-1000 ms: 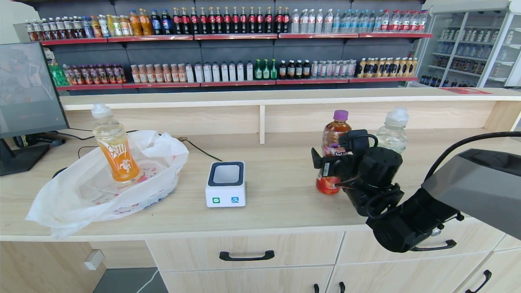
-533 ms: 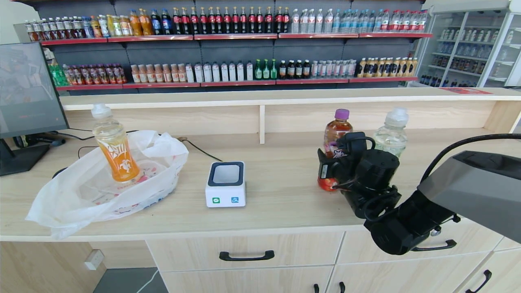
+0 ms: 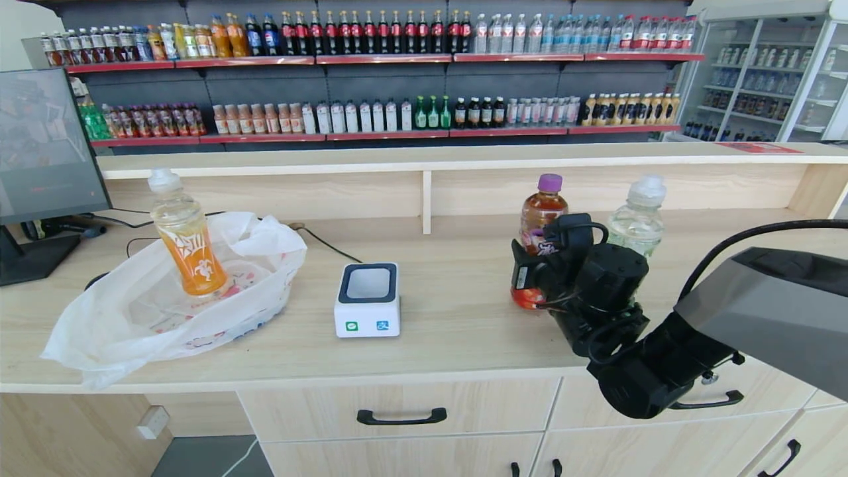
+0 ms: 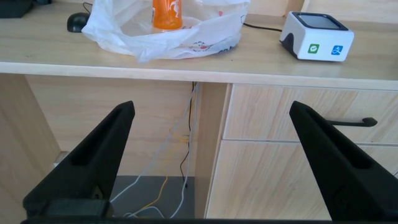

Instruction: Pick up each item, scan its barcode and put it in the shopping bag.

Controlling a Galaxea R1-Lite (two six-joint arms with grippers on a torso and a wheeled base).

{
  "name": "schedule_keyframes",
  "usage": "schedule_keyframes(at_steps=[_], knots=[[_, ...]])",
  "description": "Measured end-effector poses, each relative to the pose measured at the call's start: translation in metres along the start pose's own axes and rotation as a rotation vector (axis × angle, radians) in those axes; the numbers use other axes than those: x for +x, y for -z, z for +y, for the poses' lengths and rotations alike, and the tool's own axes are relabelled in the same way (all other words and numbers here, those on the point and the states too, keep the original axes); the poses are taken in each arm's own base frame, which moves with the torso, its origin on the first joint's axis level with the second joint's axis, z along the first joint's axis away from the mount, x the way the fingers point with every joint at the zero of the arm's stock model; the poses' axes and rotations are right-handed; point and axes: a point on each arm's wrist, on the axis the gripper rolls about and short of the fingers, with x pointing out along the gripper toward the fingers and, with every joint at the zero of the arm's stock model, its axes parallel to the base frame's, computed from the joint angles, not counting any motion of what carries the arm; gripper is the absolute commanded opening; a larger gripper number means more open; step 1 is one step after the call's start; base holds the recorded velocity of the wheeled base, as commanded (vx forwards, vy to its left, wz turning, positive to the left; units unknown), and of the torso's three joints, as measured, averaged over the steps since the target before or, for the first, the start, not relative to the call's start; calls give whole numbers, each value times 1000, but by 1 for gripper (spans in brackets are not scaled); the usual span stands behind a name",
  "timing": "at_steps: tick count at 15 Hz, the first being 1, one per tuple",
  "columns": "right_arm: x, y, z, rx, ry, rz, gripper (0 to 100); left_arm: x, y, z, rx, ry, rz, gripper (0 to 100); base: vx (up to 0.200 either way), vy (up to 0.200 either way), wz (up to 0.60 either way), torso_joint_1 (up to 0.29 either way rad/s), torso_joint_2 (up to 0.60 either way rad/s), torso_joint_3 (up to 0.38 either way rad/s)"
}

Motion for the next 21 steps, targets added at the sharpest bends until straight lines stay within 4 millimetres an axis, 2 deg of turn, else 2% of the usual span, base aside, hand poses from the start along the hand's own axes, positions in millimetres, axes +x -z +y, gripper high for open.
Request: schedule_keyframes(at_steps=[4,6,13,17,21], knots=[[-7,-13,5,10,-14,-25,0,0,0,0,0,0,0,100,0,0,0,0,0,0],[-17,-20,8,13,-34,-28,0,0,0,0,0,0,0,100,0,0,0,0,0,0],[-87,-50,18,48,-133,-59,0,0,0,0,0,0,0,100,0,0,0,0,0,0],[-134,-53,8,31,-119,-3,0,0,0,0,0,0,0,100,0,0,0,0,0,0],[-164,-63,-3,62,-153,-1,0,0,0,0,0,0,0,100,0,0,0,0,0,0]])
